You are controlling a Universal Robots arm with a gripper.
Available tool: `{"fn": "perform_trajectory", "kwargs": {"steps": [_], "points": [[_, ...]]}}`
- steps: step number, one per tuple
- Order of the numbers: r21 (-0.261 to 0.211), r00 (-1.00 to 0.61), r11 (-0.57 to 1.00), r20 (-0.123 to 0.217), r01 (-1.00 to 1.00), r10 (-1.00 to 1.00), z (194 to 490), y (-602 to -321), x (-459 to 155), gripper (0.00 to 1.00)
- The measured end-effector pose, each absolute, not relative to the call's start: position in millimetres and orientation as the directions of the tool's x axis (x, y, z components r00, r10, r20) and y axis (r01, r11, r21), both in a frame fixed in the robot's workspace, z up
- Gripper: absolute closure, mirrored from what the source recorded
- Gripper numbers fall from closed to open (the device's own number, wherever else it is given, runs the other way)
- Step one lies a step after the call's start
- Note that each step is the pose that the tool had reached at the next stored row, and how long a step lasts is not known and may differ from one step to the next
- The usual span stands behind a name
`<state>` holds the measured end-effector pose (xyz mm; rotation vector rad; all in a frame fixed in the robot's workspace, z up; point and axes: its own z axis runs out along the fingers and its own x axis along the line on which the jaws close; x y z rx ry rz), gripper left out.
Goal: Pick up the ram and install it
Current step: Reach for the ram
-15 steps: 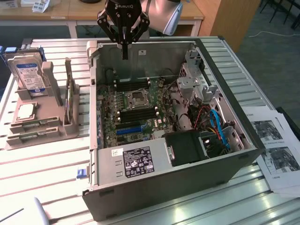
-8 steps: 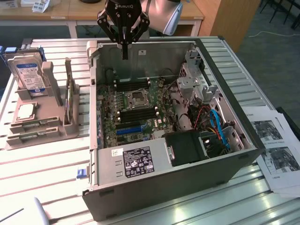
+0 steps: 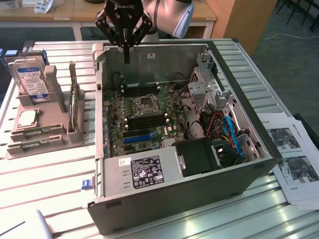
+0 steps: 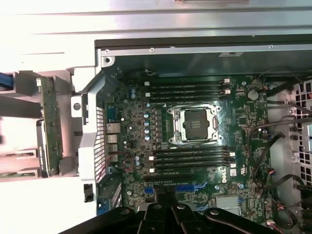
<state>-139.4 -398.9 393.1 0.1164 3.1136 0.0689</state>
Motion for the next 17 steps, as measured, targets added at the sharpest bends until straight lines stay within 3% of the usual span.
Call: {"fn": "perform_trajectory", "kwargs": {"steps": [17], "points": [[0.045, -0.997, 0.996, -0.022, 0.074, 0.075, 391.8, -398.8, -182.3, 0.90]]}}
